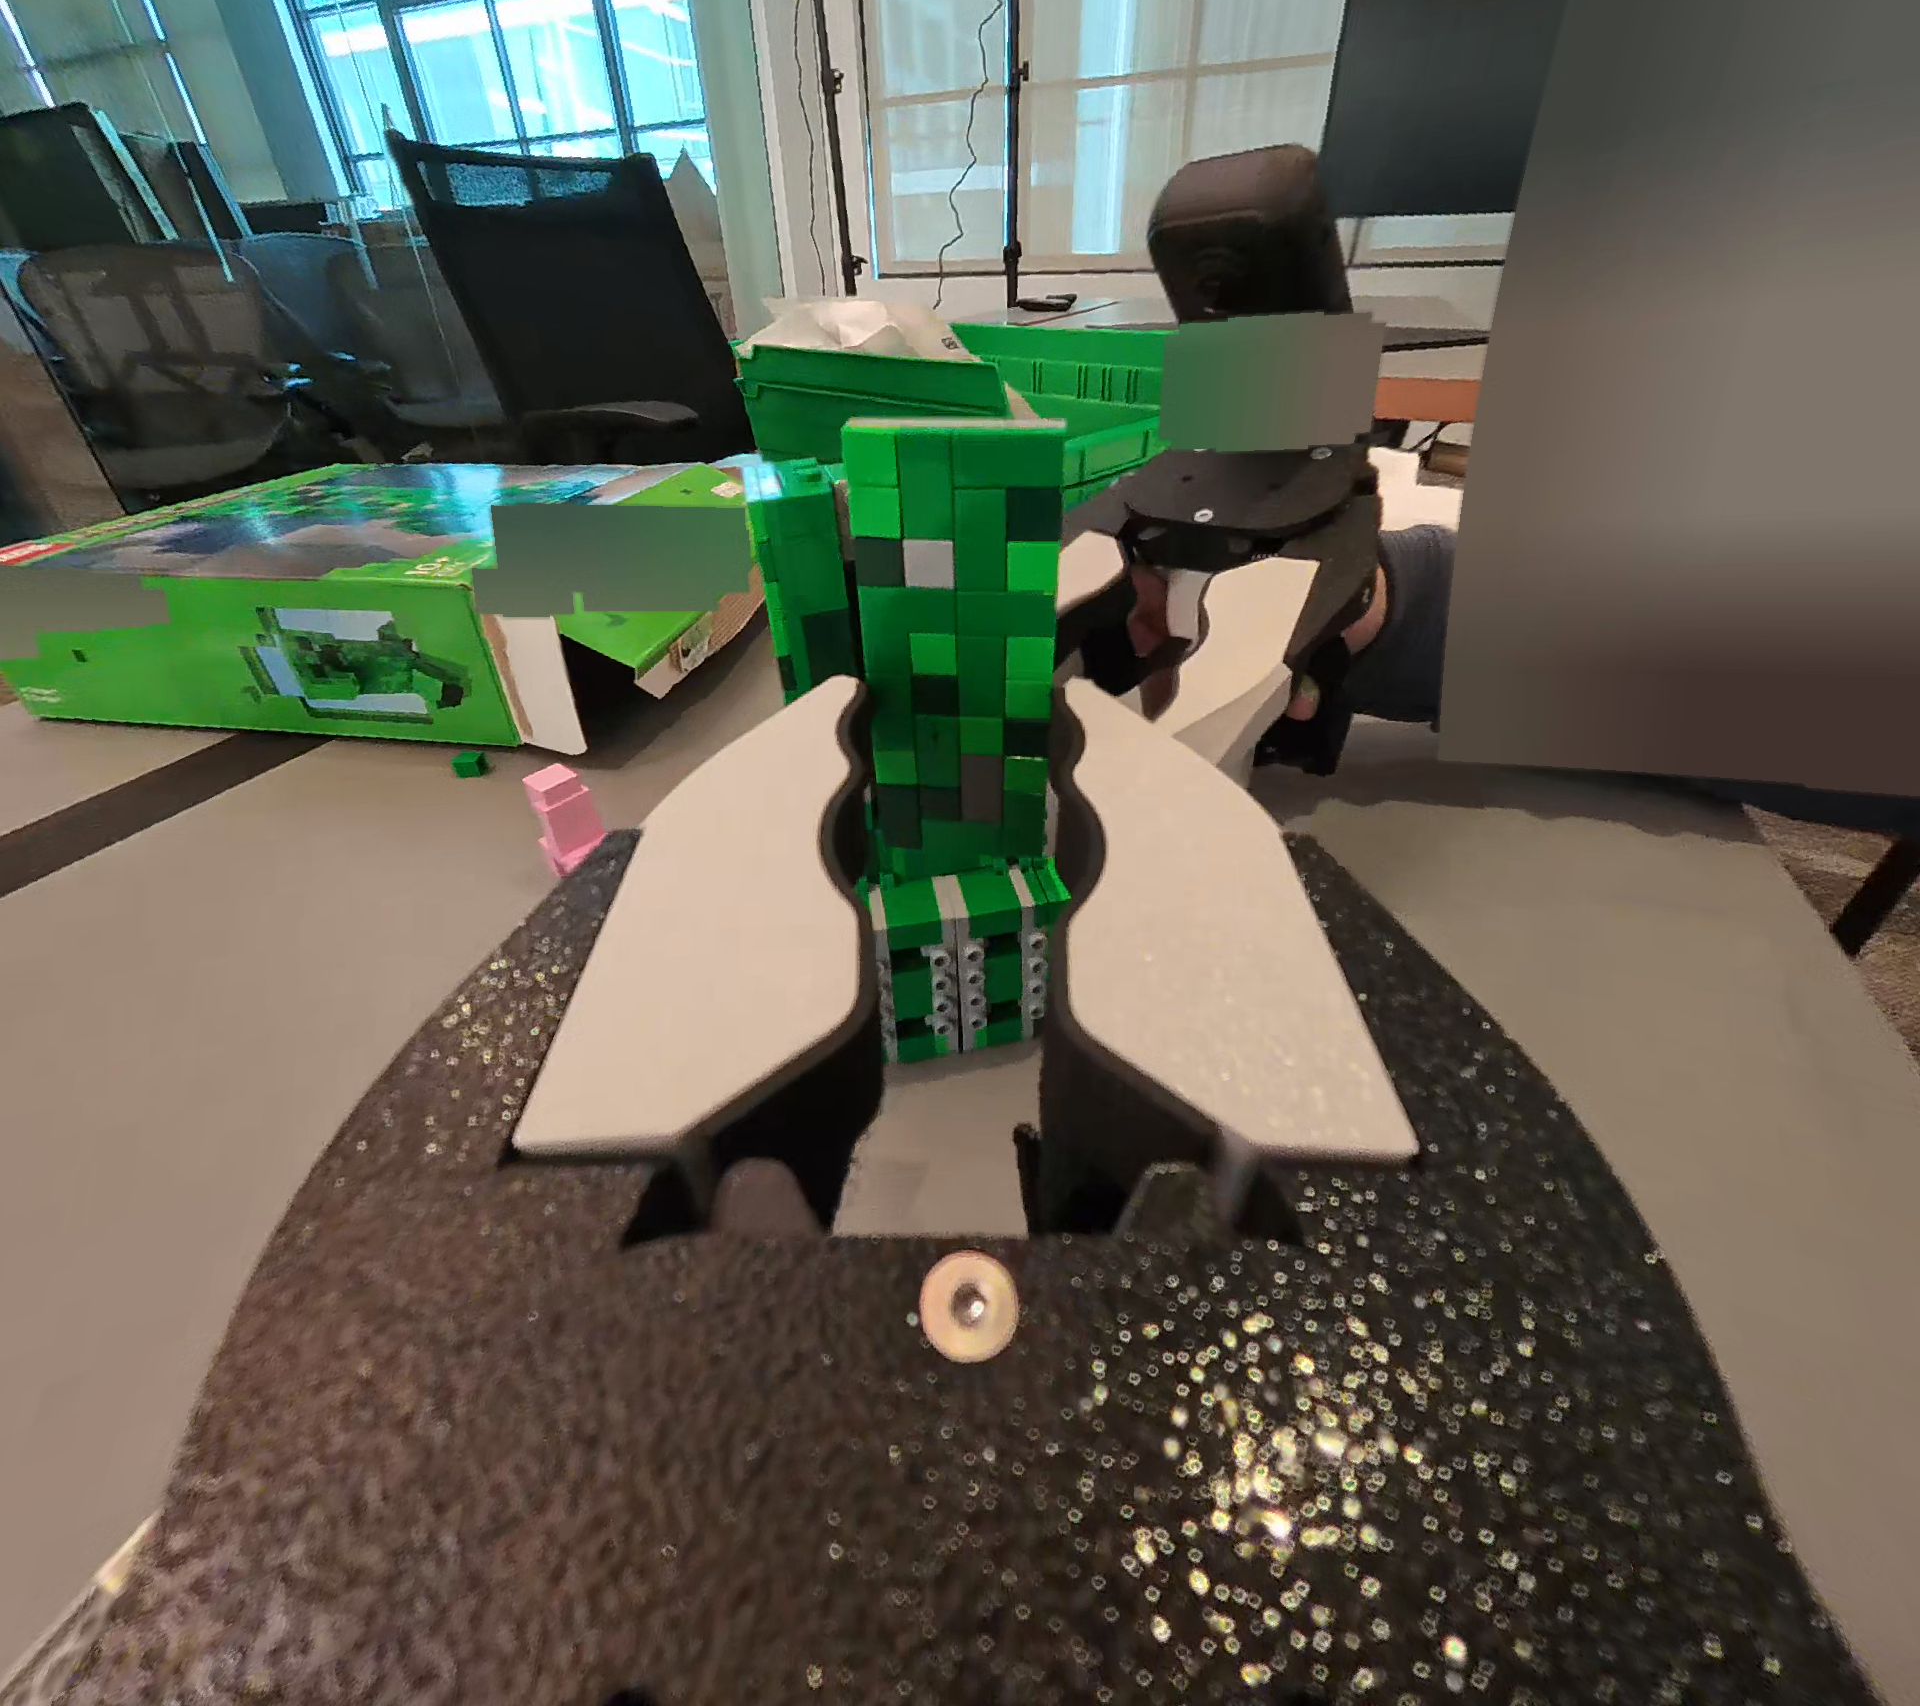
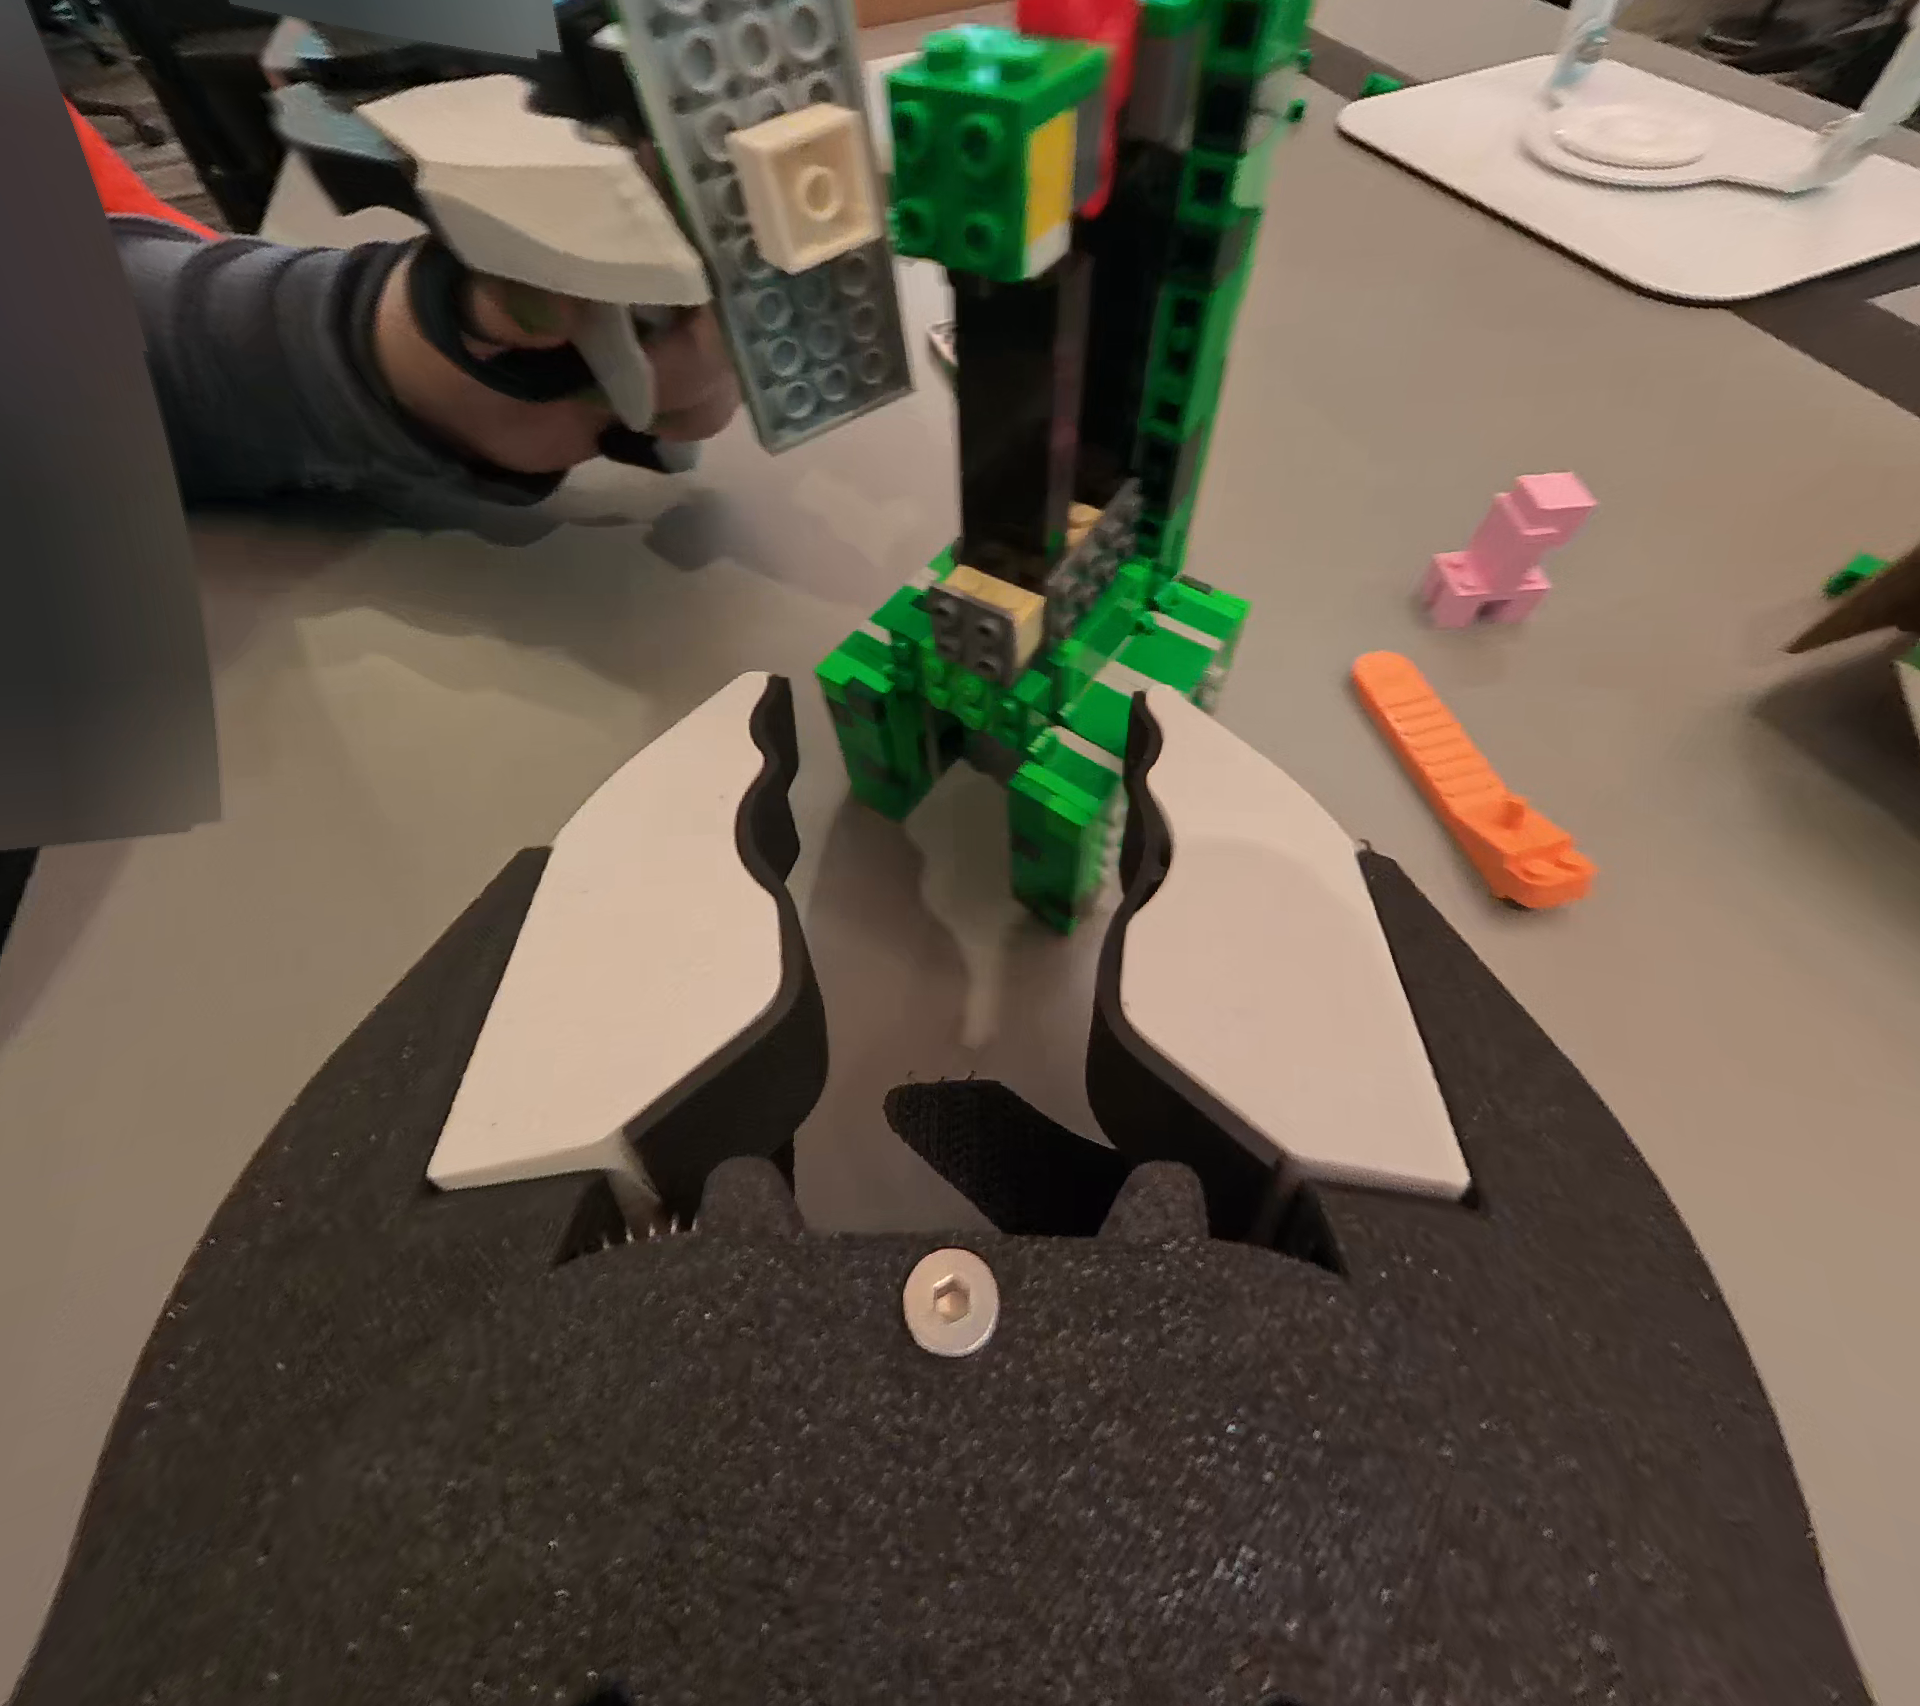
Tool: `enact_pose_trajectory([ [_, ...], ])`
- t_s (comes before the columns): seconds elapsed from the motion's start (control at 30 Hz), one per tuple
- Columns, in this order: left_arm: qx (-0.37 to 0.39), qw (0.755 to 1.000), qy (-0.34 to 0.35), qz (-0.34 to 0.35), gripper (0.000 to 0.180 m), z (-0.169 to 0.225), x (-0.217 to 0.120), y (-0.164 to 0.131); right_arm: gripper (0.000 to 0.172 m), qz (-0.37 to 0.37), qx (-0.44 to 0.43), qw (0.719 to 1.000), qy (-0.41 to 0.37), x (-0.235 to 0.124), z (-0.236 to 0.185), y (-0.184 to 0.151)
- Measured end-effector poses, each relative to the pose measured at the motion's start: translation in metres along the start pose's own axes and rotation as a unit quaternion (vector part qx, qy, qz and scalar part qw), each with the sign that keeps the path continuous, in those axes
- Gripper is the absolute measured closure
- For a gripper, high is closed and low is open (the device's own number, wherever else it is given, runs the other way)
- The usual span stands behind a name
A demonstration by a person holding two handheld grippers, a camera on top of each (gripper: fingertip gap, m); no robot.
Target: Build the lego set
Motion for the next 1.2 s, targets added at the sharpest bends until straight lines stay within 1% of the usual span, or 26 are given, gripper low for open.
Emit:
enact_pose_trajectory([
  [0.17, -0.051, 0.998, -0.04, 0.005, 0.149, -0.004, 0.002, -0.008, 0.112, 0.011, 0.0, 1.0, 0.024, 0.003, -0.014, 0.001],
  [0.27, -0.072, 0.996, -0.048, 0.009, 0.149, -0.009, 0.004, -0.01, 0.112, 0.014, 0.008, 0.999, 0.048, 0.005, -0.022, 0.002],
  [0.43, -0.062, 0.997, -0.049, 0.023, 0.149, -0.014, 0.003, -0.009, 0.113, 0.025, 0.021, 0.999, 0.035, 0.002, -0.015, 0.001],
  [0.57, -0.06, 0.997, -0.053, 0.022, 0.149, -0.013, 0.006, -0.007, 0.114, 0.036, 0.03, 0.998, 0.052, 0.002, -0.017, 0.002],
  [0.67, -0.055, 0.997, -0.053, 0.019, 0.149, -0.014, 0.009, -0.009, 0.115, 0.06, 0.028, 0.996, 0.062, 0.002, -0.021, 0.008],
  [0.87, -0.052, 0.996, -0.07, 0.023, 0.149, -0.014, 0.014, -0.009, 0.116, 0.059, 0.016, 0.996, 0.073, 0.007, -0.028, 0.009],
  [1.0, -0.054, 0.994, -0.095, 0.025, 0.149, -0.013, 0.015, -0.008, 0.118, 0.056, 0.009, 0.997, 0.048, 0.005, -0.02, 0.007],
  [1.2, -0.056, 0.992, -0.111, 0.02, 0.149, -0.016, 0.016, -0.009, 0.13, 0.07, -0.002, 0.997, 0.032, 0.0, -0.009, 0.01],
])
Point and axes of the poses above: each gripper's, where its closed fingertips meet, x out along the fingers, y out of its top, z = x × y across the jaws, the point moved 3 cm from there along -x, back along the fingers, and after that the axes turned 4 degrees about y, right-handed, at the moved point
